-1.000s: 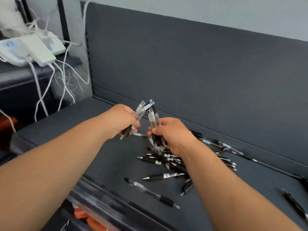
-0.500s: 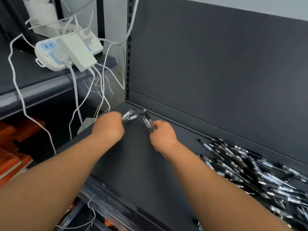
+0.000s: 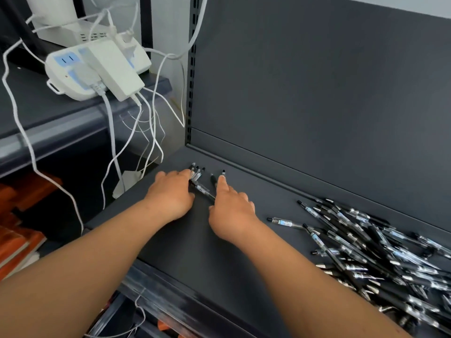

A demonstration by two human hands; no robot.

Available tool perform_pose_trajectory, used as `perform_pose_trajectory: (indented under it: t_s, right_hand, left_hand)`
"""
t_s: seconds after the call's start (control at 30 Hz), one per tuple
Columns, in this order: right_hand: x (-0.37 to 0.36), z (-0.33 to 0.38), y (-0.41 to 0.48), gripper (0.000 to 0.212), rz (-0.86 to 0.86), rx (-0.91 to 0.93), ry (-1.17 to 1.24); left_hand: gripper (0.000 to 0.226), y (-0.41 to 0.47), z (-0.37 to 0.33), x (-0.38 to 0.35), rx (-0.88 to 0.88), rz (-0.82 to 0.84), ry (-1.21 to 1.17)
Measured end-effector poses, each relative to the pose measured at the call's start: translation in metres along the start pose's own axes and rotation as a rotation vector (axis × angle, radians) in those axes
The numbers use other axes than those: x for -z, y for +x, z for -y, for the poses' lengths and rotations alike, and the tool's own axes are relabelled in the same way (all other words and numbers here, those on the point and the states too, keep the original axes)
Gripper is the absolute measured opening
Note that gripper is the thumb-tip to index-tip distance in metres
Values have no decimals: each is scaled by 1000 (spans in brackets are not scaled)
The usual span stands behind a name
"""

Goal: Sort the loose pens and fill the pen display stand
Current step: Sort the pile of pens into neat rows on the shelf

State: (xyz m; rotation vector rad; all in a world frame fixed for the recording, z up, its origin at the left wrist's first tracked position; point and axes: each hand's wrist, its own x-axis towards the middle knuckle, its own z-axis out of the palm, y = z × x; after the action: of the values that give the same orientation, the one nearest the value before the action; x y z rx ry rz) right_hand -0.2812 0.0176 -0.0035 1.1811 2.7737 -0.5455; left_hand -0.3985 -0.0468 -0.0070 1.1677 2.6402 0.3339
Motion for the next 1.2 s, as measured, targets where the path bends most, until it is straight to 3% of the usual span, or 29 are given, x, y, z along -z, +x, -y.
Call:
perform_pose_trajectory:
  t_s: [0.17,0.37,0.47,0.53,0.83,1.07,1.2]
  right_hand:
    - [2,-8,-7,38,-128,-41,153]
    - [5,-9,-12,31,-90,-151,890]
    - [7,-17,-14,44,-10,-192,1041]
    - [7,-21,-16,52,-6,-201,1027]
    - [2,-29,-16,43,-45,-137,867]
    - [11,-45,-31,48,-216,56,311]
    - [20,-67,-47,54,-279,77,122]
  left_hand:
    - [44,0,-7,-3,43,-94,-85]
    - [39,2,-7,-2,-21,-79,-182]
    - [43,2,-3,-1,-26,-83,-226]
    - [43,3,-1,-1,-20,-81,-253]
    - [46,0,-4,0,-18,-89,-235]
    - [55,-17,-30,2,-185,-190,-120]
    - [59,-29,-52,4,-343,-273,-24]
